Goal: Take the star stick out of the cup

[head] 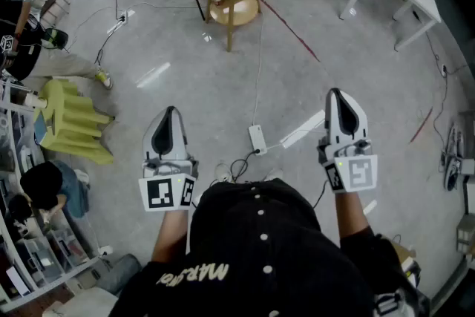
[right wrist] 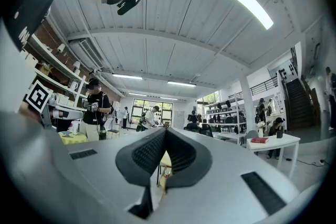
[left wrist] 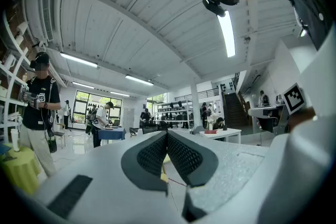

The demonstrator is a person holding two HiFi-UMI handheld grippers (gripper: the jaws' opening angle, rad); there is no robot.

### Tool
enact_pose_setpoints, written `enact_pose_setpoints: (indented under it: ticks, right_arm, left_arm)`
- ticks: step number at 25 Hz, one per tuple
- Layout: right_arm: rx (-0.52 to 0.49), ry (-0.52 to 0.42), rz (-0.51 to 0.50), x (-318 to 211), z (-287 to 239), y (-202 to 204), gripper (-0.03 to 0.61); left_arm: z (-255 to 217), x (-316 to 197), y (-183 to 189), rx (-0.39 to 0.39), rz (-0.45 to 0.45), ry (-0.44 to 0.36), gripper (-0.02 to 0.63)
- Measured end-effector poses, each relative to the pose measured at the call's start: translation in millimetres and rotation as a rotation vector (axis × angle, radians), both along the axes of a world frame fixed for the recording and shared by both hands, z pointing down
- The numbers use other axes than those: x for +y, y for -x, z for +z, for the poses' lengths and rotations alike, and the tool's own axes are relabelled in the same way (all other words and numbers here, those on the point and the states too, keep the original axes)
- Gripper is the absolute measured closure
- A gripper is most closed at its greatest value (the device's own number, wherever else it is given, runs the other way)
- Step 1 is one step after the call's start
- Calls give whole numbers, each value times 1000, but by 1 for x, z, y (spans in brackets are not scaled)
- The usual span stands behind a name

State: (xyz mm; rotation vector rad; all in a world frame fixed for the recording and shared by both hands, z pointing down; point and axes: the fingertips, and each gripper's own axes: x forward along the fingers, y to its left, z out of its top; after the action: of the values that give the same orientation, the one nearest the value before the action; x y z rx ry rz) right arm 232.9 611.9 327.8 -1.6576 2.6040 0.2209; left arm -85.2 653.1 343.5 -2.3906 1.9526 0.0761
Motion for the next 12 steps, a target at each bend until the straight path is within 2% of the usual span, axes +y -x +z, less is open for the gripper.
enact_pose_setpoints:
  ticks: [4, 8, 12]
  right_arm:
    - [-18, 46, 16, 1, 3, -7, 581]
    - [-78, -5, -24, 7, -3, -13, 581]
    - [-101, 9, -50, 9, -1, -17, 583]
  left_arm:
    - [1, 4, -8, -4, -6, -1, 617]
    - [3, 7, -14, -2, -9, 2, 617]
    - [3, 10, -19, -1, -15, 0, 617]
